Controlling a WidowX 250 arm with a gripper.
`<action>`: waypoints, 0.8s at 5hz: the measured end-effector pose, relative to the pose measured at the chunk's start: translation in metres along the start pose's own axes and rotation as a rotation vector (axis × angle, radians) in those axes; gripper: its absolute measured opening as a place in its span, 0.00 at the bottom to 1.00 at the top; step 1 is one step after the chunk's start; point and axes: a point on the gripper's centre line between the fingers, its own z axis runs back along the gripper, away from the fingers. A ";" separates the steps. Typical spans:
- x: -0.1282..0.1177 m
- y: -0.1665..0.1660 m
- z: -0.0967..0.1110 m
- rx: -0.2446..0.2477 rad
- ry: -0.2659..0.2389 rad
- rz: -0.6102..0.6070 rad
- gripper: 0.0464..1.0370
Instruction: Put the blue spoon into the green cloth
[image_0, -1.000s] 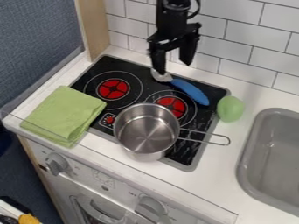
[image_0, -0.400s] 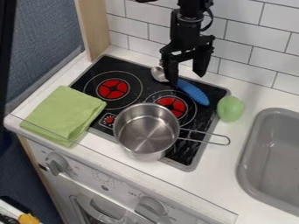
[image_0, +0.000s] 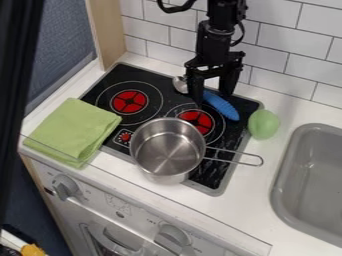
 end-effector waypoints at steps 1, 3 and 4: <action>-0.001 -0.002 -0.002 -0.001 0.001 -0.003 0.96; -0.004 -0.007 -0.007 -0.046 0.016 0.005 0.66; -0.006 -0.004 -0.009 -0.072 0.007 0.035 0.38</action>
